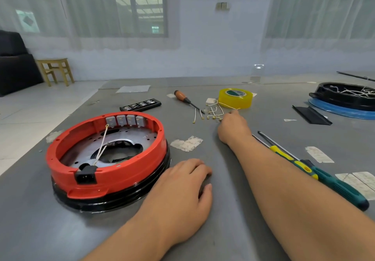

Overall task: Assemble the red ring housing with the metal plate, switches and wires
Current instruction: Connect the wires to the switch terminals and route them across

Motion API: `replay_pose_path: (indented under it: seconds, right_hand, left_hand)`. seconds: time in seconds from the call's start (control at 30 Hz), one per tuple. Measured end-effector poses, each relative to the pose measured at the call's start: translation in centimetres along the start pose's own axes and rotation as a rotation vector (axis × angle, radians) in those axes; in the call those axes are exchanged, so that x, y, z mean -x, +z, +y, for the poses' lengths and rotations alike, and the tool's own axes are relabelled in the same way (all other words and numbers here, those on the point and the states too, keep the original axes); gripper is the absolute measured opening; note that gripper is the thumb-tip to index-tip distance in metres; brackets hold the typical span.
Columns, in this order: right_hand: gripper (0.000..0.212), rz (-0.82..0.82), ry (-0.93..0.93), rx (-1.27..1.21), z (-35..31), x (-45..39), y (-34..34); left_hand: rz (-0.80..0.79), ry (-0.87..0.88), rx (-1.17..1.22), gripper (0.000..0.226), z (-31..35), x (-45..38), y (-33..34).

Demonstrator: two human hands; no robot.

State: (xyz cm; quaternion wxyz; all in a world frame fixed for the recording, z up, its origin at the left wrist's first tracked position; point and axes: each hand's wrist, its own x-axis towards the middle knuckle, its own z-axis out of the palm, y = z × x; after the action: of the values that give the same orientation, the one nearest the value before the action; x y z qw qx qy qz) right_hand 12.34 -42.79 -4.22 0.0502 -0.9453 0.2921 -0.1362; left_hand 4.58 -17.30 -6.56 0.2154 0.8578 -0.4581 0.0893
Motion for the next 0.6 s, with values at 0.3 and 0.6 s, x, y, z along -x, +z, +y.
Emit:
replay_pose_path:
  seconds: [0.3, 0.6]
  right_hand:
    - [0.029, 0.071, -0.022, 0.015, 0.2, 0.0, 0.1]
    - [0.029, 0.133, -0.051, -0.021, 0.3, 1.7, -0.2]
  left_hand:
    - [0.017, 0.004, 0.010, 0.033, 0.0, 0.1, 0.1]
    - [0.003, 0.007, 0.041, 0.033, -0.1, -0.2, 0.1]
